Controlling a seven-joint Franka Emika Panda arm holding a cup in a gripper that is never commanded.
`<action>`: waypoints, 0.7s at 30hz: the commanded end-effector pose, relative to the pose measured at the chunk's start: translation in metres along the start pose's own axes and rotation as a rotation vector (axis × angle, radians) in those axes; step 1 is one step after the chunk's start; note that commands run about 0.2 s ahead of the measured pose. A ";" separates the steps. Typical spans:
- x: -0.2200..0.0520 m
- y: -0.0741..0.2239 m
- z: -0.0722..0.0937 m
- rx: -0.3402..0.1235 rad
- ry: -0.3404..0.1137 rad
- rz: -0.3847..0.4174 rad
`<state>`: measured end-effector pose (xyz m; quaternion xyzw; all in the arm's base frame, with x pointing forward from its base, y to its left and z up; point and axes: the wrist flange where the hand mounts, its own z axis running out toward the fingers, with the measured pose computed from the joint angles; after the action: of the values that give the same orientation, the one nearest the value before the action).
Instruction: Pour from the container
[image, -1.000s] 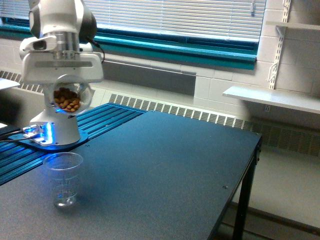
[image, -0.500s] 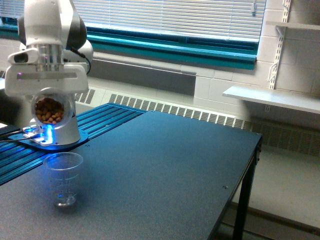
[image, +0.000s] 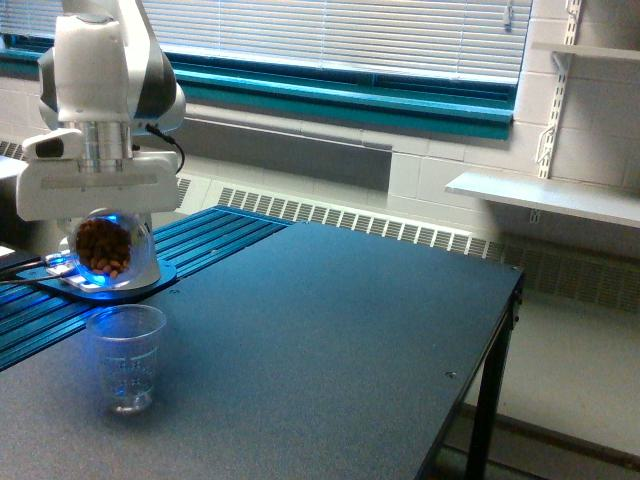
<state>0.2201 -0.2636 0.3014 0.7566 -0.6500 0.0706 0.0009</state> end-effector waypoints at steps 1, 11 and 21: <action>-0.011 -0.004 0.010 -0.013 -0.021 -0.020; -0.011 0.002 0.019 -0.056 -0.046 -0.012; -0.007 -0.003 0.021 -0.083 -0.051 -0.031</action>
<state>0.2196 -0.2604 0.2821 0.7626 -0.6461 0.0301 0.0117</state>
